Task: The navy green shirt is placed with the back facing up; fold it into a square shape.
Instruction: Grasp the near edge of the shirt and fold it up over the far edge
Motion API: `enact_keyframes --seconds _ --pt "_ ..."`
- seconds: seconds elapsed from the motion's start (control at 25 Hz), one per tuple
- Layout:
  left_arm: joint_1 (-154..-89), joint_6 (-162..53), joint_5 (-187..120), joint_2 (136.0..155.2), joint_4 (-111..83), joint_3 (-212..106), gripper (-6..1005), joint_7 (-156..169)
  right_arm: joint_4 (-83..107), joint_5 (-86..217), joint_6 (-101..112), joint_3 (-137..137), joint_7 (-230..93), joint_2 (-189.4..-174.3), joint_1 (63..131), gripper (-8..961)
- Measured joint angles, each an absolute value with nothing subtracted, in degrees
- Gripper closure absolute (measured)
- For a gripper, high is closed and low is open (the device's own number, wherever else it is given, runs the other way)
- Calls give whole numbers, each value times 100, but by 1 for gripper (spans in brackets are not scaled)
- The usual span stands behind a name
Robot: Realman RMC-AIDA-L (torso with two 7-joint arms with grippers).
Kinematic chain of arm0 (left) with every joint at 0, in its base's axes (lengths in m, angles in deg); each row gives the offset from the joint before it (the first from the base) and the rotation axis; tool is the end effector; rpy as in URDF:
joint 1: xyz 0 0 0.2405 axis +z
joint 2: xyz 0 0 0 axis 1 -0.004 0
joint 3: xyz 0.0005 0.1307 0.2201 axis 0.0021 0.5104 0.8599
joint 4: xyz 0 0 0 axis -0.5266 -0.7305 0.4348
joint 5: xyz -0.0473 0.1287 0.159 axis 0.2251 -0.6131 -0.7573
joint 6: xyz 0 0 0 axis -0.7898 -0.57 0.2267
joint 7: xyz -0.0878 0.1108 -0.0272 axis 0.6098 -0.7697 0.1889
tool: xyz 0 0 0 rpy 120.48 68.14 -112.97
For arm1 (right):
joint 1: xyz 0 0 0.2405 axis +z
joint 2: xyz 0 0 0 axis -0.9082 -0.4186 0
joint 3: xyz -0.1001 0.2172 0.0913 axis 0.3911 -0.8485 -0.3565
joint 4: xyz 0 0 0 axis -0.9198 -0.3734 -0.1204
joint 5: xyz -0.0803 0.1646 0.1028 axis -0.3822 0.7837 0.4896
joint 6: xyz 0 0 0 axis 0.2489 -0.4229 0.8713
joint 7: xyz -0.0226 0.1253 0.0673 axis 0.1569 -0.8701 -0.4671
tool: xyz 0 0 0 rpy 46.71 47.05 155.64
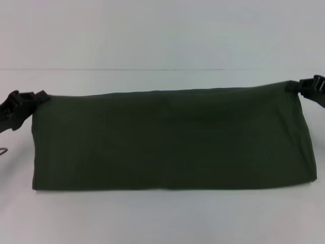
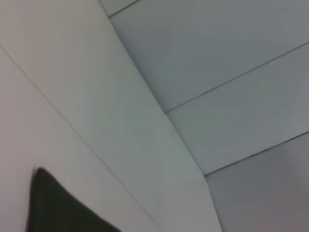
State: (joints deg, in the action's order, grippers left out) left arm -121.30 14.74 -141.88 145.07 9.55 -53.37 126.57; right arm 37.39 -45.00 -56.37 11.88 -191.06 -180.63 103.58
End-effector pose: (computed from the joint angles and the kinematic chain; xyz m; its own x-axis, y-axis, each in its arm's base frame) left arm -0.3375 0.3524 0.0568 -0.1884 0.6041 0.7743 0.9499 -0.0882 0.3000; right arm 0.3075 0.4009 0.0657 0.0714 -0.7099 -0.7007 -0.9874 -0.1496 0.0509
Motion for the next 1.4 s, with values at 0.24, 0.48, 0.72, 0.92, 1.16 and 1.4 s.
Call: enact_keyframes --seconds 0.24,0.48,0.72,0.92,1.16,1.4 --pt "-12413 929 -14075 14581 954 -5329 1000 12266 3730 -3971 -5221 1224 -18854 -18146 10362 809" --pt "-12581 361 -13670 14779 960 -5301 1000 11645 3728 -3513 -4908 1240 -18411 -18300 10358 801" --pt "-12758 -9 -13652 14931 946 -5276 1001 11336 3693 -3487 -4314 1381 -18195 -18464 10491 794" --pt "-12824 -342 -13572 15038 947 -5282 1001 11183 3648 -3477 -3801 1555 -18068 -18593 10576 787" --pt "-12891 -840 -13498 15170 947 -5276 1001 11018 3633 -3472 -3261 1640 -17918 -18734 10673 780" --pt "-13021 -1318 -13475 15317 947 -5229 1000 10847 3482 -3418 -2758 1650 -17747 -18819 10835 773"
